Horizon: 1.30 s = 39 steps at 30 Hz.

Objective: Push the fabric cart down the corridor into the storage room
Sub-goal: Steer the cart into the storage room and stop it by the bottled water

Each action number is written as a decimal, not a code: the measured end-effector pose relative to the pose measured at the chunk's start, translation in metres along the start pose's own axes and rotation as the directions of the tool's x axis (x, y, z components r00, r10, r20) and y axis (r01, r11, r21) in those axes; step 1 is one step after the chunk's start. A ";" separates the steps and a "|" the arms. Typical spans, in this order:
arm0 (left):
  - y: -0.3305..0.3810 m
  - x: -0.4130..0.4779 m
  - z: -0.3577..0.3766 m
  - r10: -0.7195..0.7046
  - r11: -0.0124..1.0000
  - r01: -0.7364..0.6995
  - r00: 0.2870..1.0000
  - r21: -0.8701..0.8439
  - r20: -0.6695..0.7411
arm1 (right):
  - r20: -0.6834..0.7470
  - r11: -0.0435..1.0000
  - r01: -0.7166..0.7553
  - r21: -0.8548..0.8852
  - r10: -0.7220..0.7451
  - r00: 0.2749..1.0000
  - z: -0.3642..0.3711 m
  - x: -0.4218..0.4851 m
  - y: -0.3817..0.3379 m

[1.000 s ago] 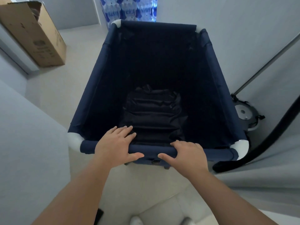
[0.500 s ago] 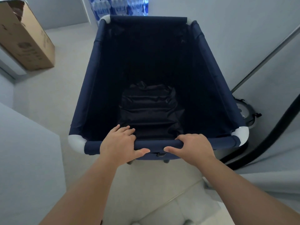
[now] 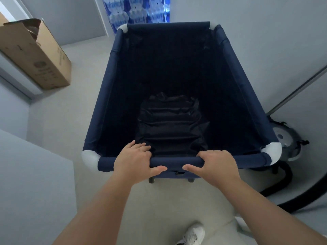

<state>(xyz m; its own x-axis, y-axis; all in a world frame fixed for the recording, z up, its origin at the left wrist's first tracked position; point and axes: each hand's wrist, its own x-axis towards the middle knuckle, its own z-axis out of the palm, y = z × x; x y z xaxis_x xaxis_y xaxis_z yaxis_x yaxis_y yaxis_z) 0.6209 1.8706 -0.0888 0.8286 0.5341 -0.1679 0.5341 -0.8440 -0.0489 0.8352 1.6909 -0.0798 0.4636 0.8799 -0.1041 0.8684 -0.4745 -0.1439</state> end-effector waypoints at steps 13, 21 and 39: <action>-0.018 0.087 -0.009 -0.027 0.998 0.024 0.999 -0.064 -0.042 | -0.001 1.000 0.024 -0.015 -0.024 1.000 -0.014 0.093 0.030; -0.070 0.136 -0.016 0.060 0.998 -0.061 0.997 -0.022 -0.055 | 0.103 0.992 -0.082 0.098 0.072 0.992 -0.022 0.143 0.006; -0.082 0.195 -0.026 0.220 0.975 -0.220 0.974 0.008 -0.053 | 0.028 0.965 -0.255 0.060 0.254 0.967 -0.016 0.143 0.000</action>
<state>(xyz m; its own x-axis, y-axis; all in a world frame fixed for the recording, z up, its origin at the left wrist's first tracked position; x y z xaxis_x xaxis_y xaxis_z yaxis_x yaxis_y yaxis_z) 0.7429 2.0450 -0.0923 0.9336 0.3368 -0.1221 0.3372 -0.9413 -0.0181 0.9043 1.8176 -0.0788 0.6635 0.7298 -0.1648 0.7095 -0.6836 -0.1711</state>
